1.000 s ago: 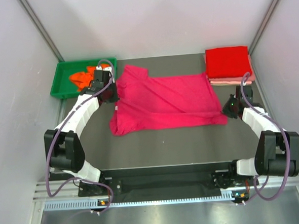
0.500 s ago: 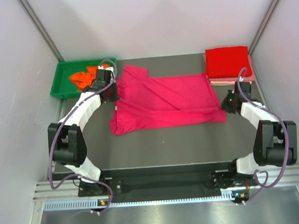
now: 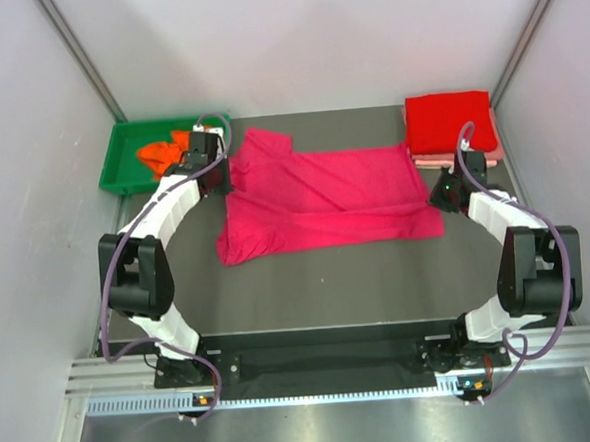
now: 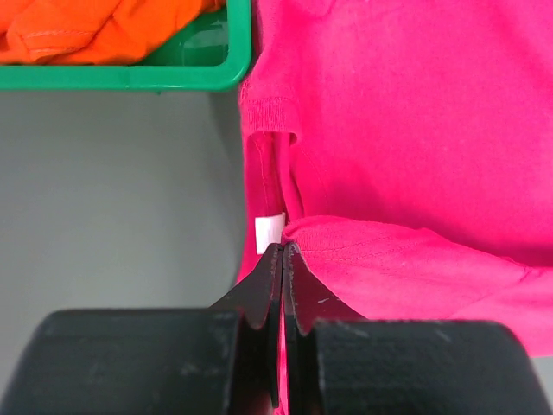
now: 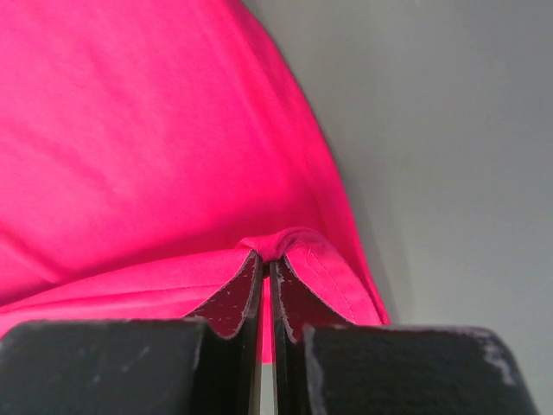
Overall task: Fold and stack the t-shirts
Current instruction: Fold the tshirt
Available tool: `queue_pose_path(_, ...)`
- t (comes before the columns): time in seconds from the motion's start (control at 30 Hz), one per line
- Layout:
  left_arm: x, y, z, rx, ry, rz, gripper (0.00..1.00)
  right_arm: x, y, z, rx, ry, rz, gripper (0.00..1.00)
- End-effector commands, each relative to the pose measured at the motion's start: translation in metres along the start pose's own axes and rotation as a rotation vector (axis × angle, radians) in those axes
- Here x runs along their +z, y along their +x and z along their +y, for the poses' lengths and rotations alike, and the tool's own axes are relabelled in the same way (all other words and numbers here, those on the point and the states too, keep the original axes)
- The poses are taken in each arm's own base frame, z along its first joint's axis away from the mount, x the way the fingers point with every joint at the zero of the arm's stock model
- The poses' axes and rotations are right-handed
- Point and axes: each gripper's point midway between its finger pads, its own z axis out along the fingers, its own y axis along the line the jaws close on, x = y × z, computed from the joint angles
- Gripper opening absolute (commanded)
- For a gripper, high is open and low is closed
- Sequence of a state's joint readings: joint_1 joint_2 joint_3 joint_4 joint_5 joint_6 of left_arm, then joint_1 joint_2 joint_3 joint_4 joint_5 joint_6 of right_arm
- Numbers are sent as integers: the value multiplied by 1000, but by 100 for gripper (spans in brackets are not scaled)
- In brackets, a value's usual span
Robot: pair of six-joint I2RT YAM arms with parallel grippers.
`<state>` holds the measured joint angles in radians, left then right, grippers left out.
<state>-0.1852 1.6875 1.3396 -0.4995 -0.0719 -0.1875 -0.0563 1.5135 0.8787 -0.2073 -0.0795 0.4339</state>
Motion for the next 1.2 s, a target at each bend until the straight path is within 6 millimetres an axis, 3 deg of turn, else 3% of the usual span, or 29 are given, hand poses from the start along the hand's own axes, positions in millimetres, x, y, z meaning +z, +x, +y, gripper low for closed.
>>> queue_pose_path(0.0,4,-26,-1,13,5,-65,0,1,-34,22,-67,-21,-89,0)
queue_pose_path(0.53,32,-38,10,43,-25,-63,0,27,-37,11,-89,67,-63,0)
queue_pose_path(0.93,55,-36,2,69,20,-40,0,32,-45,20,-81,28,-79,1)
queue_pose_path(1.03,54,-37,3,67,8,-23,0,34,-45,21,-75,32,-61,15)
queue_pose_path(1.1,45,-47,5,60,-11,-43,12,22,-53,26,-65,27,-71,30)
queue_pose_path(1.13,41,-47,6,58,-18,-36,18,15,-46,23,-42,46,-35,35)
queue_pose_path(1.17,30,-56,6,57,-24,-54,22,2,-53,26,-21,54,-48,39)
